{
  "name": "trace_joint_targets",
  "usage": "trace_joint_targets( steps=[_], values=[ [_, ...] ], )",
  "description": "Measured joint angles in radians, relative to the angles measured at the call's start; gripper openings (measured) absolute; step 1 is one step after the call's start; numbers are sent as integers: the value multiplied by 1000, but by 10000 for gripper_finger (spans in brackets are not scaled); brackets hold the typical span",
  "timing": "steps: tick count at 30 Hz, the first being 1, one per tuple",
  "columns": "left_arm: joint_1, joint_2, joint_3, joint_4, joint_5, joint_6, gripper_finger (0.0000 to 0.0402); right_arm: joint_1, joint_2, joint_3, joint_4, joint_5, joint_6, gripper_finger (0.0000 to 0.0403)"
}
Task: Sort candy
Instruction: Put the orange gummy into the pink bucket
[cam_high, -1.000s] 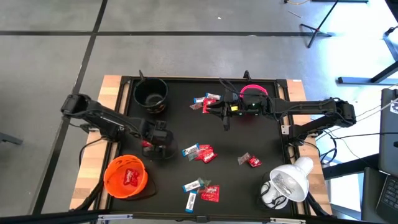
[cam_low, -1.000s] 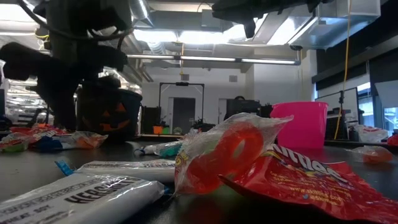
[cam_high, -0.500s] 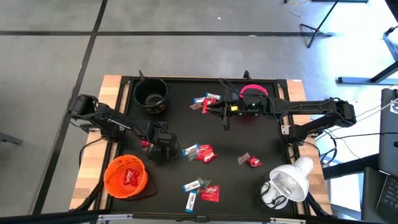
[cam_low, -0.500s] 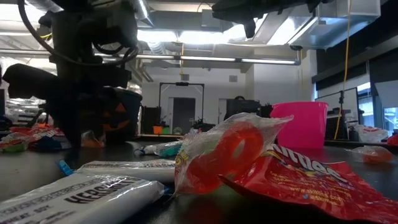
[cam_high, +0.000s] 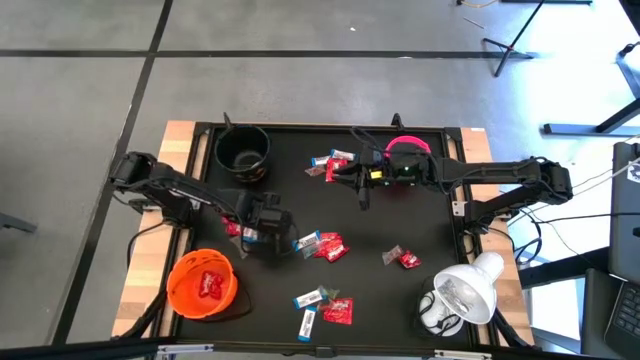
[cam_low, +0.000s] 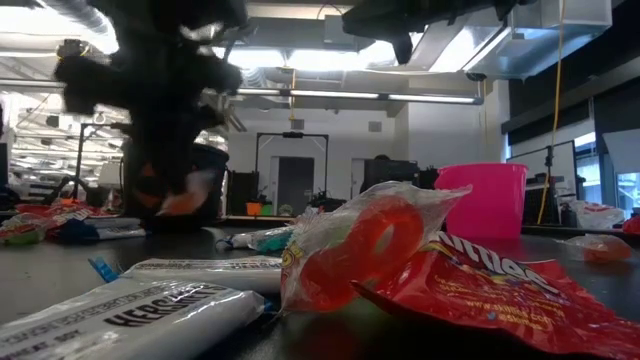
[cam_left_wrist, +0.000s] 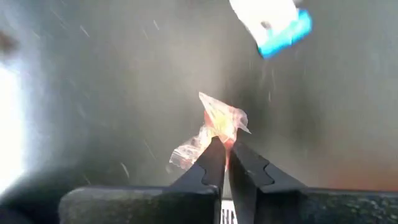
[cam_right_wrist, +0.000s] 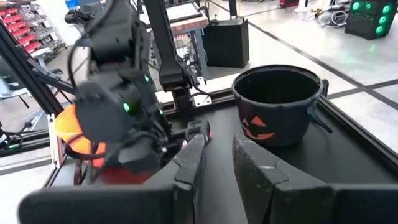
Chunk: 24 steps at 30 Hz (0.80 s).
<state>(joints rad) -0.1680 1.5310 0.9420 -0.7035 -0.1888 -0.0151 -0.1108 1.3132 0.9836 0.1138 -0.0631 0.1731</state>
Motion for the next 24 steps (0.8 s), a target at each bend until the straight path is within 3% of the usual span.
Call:
trace_joint_targets(
  steps=[7,13,19,24],
  values=[
    [9,-18,109,24,-96,65,1,3,6,0,-39,-17,-53,81],
    [87,-128,119,284,69,93,0,52,92,1,-25,-33,-130,109],
    [180,-210,91,375,135,106,0,97,164,0,65,-9,-156,172],
    [222,-206,83,466,229,105,0,107,198,1,154,29,-154,222]
  ],
)
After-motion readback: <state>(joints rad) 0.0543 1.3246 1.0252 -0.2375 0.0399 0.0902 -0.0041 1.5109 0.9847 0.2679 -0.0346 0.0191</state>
